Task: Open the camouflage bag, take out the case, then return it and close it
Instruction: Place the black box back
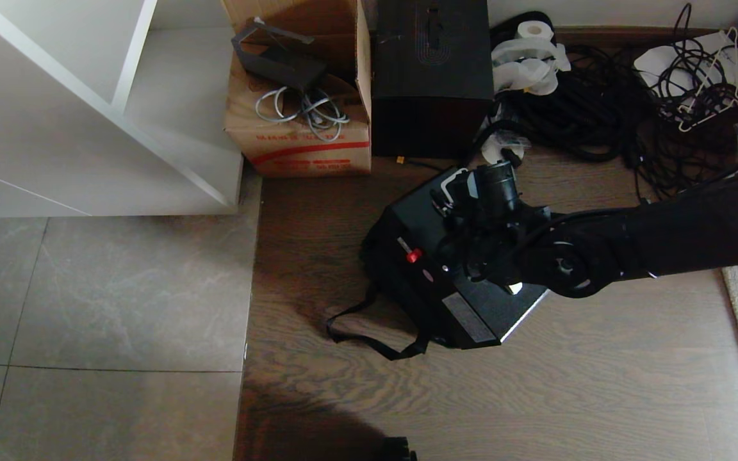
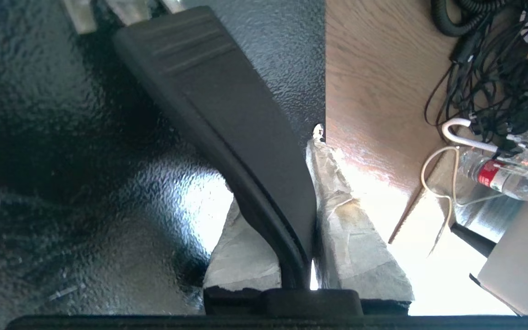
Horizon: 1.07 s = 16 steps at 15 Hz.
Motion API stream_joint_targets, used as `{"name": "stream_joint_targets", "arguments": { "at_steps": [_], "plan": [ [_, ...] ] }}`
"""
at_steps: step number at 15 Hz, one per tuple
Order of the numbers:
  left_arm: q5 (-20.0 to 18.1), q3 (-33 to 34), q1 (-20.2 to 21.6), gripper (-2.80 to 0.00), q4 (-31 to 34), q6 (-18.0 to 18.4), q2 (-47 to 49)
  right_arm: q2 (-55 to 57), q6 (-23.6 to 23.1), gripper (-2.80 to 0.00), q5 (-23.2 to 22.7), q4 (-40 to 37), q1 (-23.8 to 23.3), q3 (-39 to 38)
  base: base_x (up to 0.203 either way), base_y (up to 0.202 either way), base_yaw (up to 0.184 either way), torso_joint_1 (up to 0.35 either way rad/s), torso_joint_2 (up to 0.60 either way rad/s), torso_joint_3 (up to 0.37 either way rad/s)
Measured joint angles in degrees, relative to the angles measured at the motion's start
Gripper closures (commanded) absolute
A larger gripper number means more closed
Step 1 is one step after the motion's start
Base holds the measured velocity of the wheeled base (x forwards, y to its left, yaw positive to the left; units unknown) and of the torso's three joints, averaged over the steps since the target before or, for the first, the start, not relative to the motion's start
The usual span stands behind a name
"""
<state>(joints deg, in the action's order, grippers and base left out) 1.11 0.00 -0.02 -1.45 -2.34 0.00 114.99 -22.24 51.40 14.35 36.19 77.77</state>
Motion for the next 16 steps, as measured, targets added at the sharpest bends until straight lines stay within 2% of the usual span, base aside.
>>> {"name": "stream_joint_targets", "arguments": {
  "at_steps": [6, 16],
  "plan": [
    [0.0, 0.0, 0.0, 0.0, 0.0, 0.0, 0.0, -0.5, -2.0, 0.0, -0.6, 5.5, -0.3, -3.9, 0.0, 0.0, 0.0, 0.0, 0.0, 0.0],
    [0.0, 0.0, 0.0, 0.0, 0.0, 0.0, 0.0, 0.7, -3.3, 0.0, -0.8, 5.8, -0.2, -3.7, 0.0, 0.0, 0.0, 0.0, 0.0, 0.0]
  ]
}}
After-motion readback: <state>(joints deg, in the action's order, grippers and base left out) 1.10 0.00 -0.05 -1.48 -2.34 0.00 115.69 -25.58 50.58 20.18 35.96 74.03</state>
